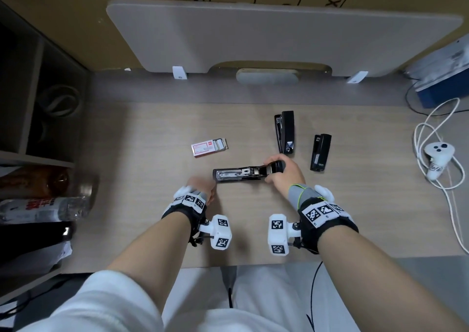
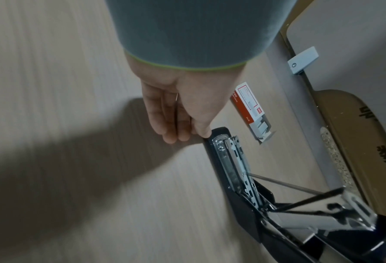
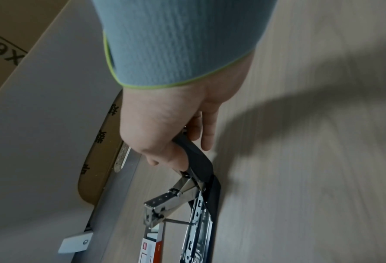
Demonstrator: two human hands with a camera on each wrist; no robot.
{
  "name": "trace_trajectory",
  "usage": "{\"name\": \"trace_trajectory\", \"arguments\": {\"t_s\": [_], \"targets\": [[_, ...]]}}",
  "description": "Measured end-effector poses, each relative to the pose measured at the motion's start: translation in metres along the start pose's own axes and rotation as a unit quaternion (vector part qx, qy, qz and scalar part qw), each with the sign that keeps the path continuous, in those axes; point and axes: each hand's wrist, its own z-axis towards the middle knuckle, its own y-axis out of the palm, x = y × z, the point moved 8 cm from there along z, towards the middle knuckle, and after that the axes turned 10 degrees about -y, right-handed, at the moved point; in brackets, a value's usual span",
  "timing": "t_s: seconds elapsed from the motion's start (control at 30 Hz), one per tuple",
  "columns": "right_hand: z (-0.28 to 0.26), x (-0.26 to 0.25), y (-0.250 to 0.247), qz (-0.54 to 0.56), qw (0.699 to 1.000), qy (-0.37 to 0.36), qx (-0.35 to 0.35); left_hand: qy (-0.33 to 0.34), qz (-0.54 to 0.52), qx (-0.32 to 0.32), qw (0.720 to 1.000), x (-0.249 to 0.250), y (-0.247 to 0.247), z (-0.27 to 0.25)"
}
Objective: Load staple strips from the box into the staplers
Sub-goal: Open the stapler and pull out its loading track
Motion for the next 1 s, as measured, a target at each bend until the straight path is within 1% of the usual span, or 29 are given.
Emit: {"name": "trace_trajectory", "arguments": {"t_s": [0.17, 0.27, 0.37, 0.43, 0.53, 0.6, 0.67, 0.73, 0.83, 0.93, 1.0], "targets": [[0.003, 0.007, -0.004, 0.048, 0.999, 0.009, -0.005, 0.0, 0.028, 0.038, 0.999, 0.003, -0.002, 0.005], [0.007, 0.014, -0.011, 0.111, 0.994, 0.017, 0.006, 0.007, 0.038, 0.071, 0.997, 0.007, -0.006, 0.005], [0.01, 0.042, -0.021, 0.141, 0.986, 0.083, 0.034, 0.009, 0.024, 0.095, 0.995, 0.009, -0.008, 0.004], [0.01, 0.057, -0.02, 0.157, 0.978, 0.131, 0.034, 0.006, 0.004, 0.096, 0.995, 0.01, -0.008, 0.002], [0.014, 0.068, -0.022, 0.157, 0.971, 0.176, 0.038, 0.001, 0.004, 0.106, 0.994, 0.011, -0.003, 0.002], [0.02, 0.077, -0.022, 0.143, 0.969, 0.195, 0.057, -0.002, 0.007, 0.118, 0.993, 0.011, -0.004, 0.003], [0.03, 0.094, -0.017, 0.119, 0.97, 0.199, 0.071, -0.004, 0.011, 0.119, 0.993, 0.01, -0.003, 0.006], [0.032, 0.103, -0.012, 0.08, 0.976, 0.193, 0.065, 0.002, 0.009, 0.117, 0.993, 0.01, -0.002, 0.009], [0.023, 0.09, -0.023, 0.041, 0.98, 0.179, 0.075, 0.016, 0.007, 0.112, 0.994, 0.011, 0.001, 0.005], [0.021, 0.09, -0.021, 0.059, 0.978, 0.184, 0.074, 0.015, -0.004, 0.119, 0.993, 0.012, 0.004, 0.001], [0.016, 0.087, -0.026, 0.064, 0.977, 0.188, 0.083, 0.014, -0.007, 0.11, 0.994, 0.013, 0.006, 0.001]]}}
